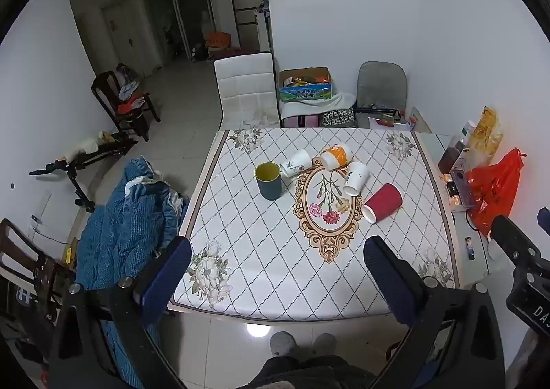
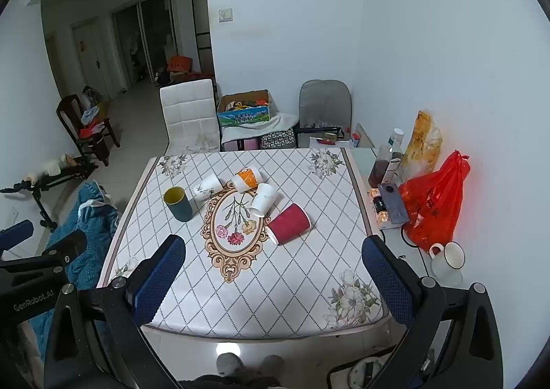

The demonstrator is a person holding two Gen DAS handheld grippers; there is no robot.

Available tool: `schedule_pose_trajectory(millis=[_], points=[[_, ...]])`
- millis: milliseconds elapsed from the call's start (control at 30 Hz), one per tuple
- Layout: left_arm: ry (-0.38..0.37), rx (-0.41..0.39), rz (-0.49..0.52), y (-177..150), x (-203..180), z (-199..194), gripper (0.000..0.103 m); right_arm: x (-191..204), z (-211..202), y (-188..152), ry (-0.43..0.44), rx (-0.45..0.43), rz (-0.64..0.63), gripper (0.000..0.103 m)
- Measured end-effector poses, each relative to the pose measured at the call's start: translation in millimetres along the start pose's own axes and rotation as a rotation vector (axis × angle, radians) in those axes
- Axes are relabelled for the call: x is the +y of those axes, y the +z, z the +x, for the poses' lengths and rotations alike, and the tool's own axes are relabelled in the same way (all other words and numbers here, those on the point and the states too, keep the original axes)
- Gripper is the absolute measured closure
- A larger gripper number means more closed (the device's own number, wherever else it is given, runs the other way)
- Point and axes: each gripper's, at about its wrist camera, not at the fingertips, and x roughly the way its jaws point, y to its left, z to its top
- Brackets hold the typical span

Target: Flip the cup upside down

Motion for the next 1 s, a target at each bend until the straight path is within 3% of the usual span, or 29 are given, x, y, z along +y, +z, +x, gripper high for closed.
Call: schedule_pose_trajectory(millis=[1000], points=[[0.004, -0.021, -0.008, 3.3, -1.3, 0.5, 0.0, 2.3, 2.6, -5.9, -0.006, 0.004, -0.005, 0.0]])
